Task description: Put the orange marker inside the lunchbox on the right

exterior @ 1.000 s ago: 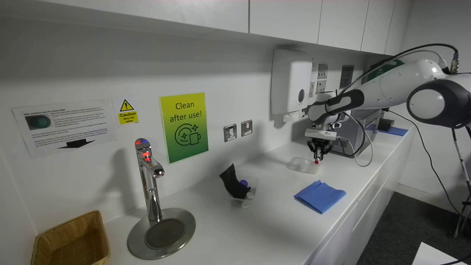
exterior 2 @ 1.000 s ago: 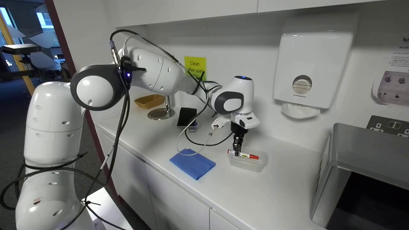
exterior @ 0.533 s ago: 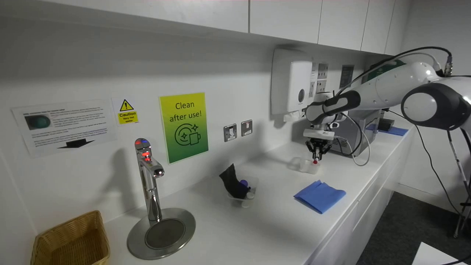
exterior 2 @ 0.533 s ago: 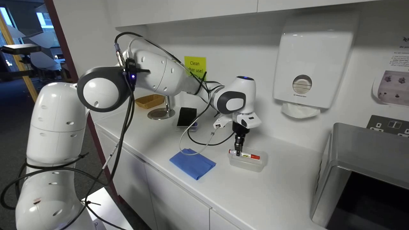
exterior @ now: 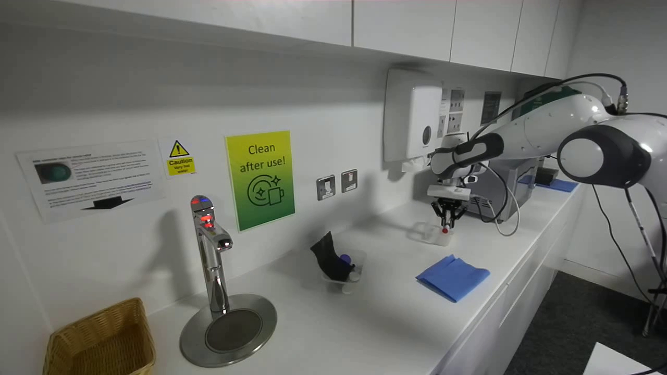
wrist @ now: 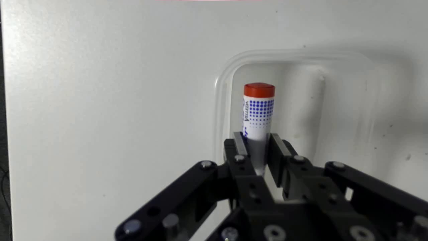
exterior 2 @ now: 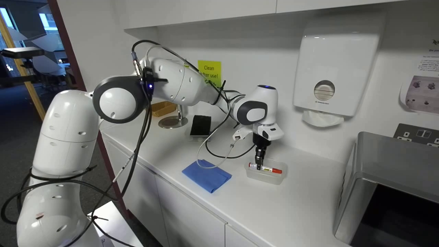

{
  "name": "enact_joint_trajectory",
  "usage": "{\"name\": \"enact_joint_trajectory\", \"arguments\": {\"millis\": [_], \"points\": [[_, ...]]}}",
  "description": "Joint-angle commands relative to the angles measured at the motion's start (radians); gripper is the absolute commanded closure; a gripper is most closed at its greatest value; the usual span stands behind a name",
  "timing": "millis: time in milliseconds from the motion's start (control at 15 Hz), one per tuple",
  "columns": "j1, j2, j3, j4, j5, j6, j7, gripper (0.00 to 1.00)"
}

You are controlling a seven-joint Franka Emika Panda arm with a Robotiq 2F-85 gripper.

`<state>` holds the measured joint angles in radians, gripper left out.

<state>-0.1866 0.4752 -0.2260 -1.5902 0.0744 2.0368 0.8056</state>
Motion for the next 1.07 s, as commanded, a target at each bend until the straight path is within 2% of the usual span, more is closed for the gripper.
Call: {"name": "enact_joint_trajectory", "arguments": {"millis": [0, 1000], "points": [[-0.012, 0.042, -0.004, 0.078, 0.023, -0.053, 0.0, 0.94], [-0.005, 0.123, 0.018, 0.187, 0.055, -0.093, -0.002, 0.94]]}}
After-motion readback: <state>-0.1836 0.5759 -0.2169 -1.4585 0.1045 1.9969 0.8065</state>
